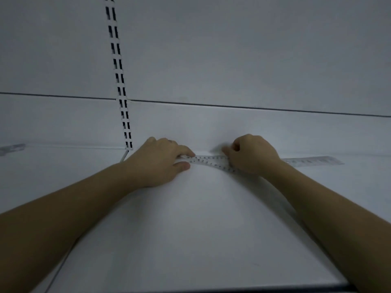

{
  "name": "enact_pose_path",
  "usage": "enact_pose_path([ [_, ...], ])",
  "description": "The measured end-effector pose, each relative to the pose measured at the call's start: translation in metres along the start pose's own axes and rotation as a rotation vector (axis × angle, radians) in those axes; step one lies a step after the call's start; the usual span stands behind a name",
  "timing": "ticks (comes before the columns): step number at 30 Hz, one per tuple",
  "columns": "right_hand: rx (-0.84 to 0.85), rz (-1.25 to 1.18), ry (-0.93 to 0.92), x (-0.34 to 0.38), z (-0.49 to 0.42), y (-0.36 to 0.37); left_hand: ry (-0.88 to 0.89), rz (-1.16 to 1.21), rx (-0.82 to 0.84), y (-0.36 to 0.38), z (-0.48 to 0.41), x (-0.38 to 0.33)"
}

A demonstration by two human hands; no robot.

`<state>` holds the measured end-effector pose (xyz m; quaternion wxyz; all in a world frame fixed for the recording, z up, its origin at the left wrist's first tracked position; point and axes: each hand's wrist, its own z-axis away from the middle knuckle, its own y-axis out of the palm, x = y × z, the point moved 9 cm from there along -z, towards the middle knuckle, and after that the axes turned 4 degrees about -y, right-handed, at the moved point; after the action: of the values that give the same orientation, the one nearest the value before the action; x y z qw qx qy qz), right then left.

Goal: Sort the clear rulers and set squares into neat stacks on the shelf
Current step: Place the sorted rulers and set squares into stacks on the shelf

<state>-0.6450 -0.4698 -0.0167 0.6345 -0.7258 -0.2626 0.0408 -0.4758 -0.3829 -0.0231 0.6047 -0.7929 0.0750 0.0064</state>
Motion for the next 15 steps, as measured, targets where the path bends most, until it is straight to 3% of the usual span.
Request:
enact_pose_path([
  [5,0.189,0.013,-0.171,0.008,0.011,0.005,0.024,-0.063,-0.073,-0.005,-0.004,-0.007],
  [9,0.161,0.019,-0.274,0.011,0.012,0.002,0.041,-0.052,-0.116,-0.006,-0.007,-0.011],
  [15,0.165,0.066,-0.269,0.011,0.007,0.004,0.025,0.047,-0.121,-0.009,-0.009,-0.014],
])
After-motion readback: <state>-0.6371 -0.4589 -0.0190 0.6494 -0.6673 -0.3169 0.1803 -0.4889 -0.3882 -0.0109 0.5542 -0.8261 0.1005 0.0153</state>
